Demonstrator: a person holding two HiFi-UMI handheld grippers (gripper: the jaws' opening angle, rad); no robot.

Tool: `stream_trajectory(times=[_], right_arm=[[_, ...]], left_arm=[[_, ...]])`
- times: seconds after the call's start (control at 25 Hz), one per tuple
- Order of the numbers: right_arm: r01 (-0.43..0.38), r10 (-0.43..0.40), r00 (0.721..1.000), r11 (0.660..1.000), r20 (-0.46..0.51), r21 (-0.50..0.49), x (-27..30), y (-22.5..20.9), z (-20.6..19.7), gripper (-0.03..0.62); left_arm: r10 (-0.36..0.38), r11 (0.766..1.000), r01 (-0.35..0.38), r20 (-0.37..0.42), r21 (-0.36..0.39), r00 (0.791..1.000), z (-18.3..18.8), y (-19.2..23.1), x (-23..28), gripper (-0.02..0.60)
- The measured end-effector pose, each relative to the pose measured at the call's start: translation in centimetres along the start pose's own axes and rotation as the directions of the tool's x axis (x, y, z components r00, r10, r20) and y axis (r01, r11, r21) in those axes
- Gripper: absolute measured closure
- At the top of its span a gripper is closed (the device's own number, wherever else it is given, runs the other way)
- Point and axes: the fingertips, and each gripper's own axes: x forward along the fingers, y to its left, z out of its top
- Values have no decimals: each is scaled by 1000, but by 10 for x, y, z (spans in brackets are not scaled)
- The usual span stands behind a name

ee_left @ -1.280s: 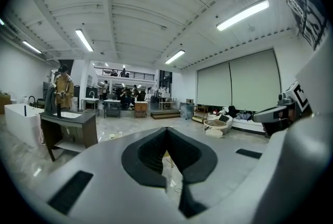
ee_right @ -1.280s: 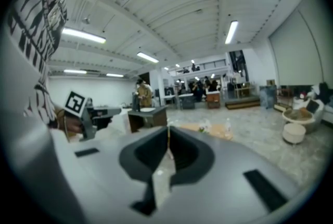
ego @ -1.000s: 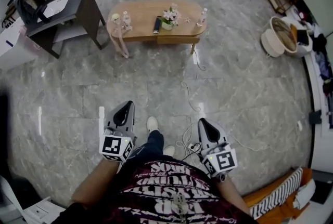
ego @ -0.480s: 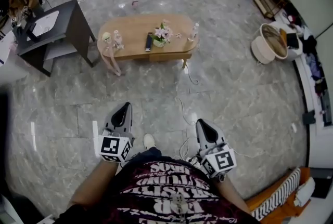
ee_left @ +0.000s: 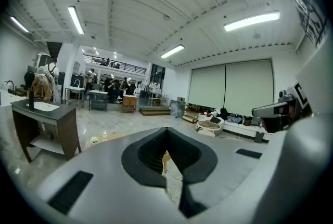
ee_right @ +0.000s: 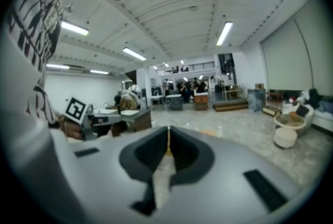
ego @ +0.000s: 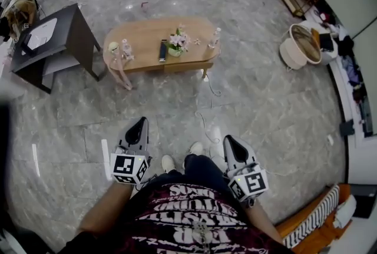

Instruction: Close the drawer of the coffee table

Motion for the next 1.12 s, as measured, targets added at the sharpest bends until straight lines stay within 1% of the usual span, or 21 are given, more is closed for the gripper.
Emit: stream_trajectory(times=[0.16,0.32,0.48,0.76,0.96,1.12], right_arm=[[-14,14,1000,1000,2,8,15,-6,-1,559],[-18,18,1000,999,5,40,34,-23,2,559],[-44,43,999,998,21,37,55,-38,11,559],[-83,82,997,996,11,45,93,-73,17,559],[-81,80,997,993,8,81,119,-109,25,559],[-94,94,996,992,2,86,140,-135,29,559]], left_arm=[[15,1000,-15,-23,5,1000,-4,9,11,558],[49,999,-48,-16,20,999,7,20,25,558],[66,997,-65,-13,40,998,15,22,41,558],[82,996,-81,-47,35,996,12,21,84,558],[98,995,-97,-55,35,994,16,20,121,558],[119,993,-117,-66,32,991,18,24,151,558]])
